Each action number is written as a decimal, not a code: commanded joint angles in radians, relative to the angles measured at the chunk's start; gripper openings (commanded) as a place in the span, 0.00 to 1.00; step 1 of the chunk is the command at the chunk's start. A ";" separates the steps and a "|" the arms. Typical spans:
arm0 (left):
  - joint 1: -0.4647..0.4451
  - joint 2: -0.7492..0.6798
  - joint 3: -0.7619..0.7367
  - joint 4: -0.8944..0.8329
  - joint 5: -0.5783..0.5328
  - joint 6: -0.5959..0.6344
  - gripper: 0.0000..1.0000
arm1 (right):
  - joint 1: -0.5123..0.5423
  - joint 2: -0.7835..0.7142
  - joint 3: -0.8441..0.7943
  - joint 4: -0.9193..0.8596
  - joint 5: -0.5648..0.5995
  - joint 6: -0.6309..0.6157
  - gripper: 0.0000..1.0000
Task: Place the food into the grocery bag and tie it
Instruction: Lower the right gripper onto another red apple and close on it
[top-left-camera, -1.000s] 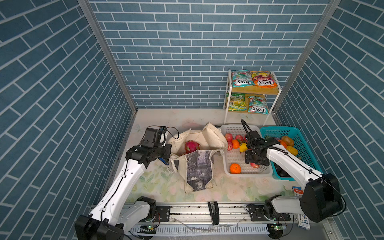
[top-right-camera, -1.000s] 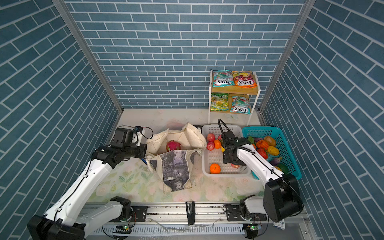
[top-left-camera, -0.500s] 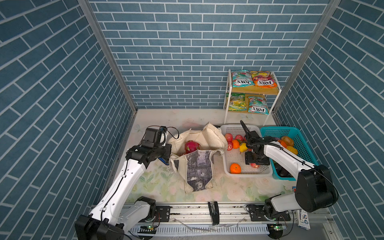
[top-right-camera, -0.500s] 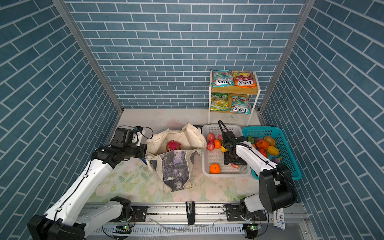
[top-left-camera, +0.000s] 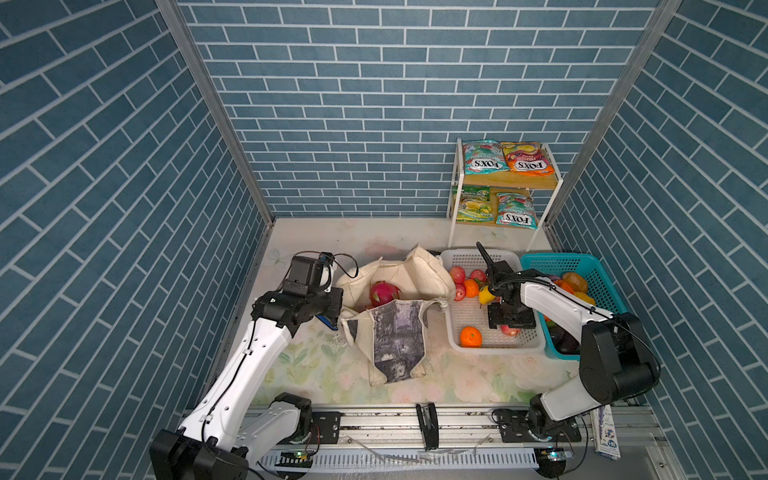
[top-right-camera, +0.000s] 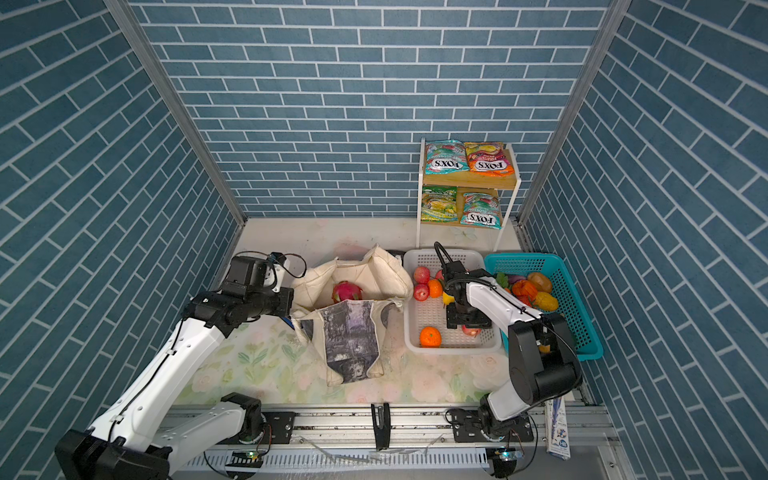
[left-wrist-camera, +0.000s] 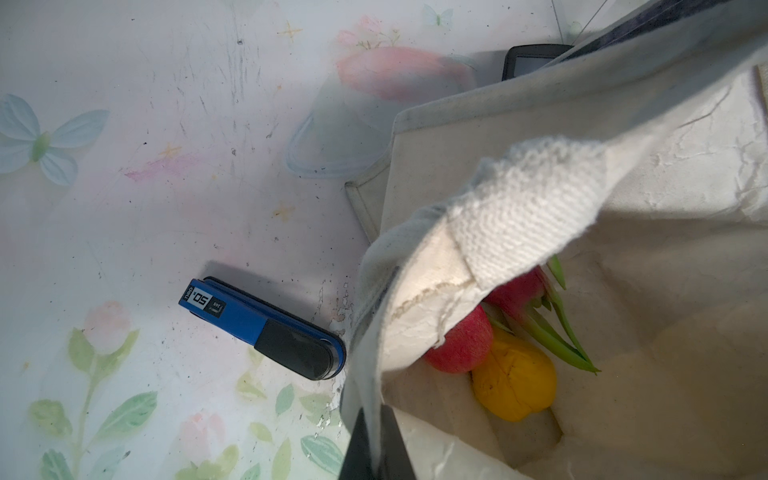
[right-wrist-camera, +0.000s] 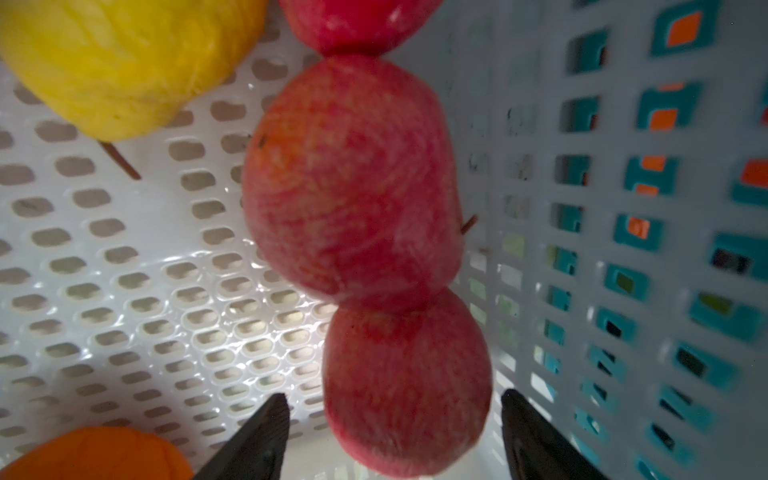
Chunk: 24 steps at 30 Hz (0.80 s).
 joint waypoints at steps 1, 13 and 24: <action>0.005 0.000 -0.009 -0.002 -0.004 -0.001 0.04 | -0.005 0.022 0.028 -0.004 0.020 -0.021 0.80; 0.005 -0.004 -0.009 -0.002 -0.003 0.000 0.04 | -0.006 0.049 0.031 0.015 -0.025 -0.013 0.65; 0.005 -0.007 -0.009 -0.002 -0.004 -0.001 0.04 | -0.006 -0.054 0.033 -0.024 -0.076 0.001 0.48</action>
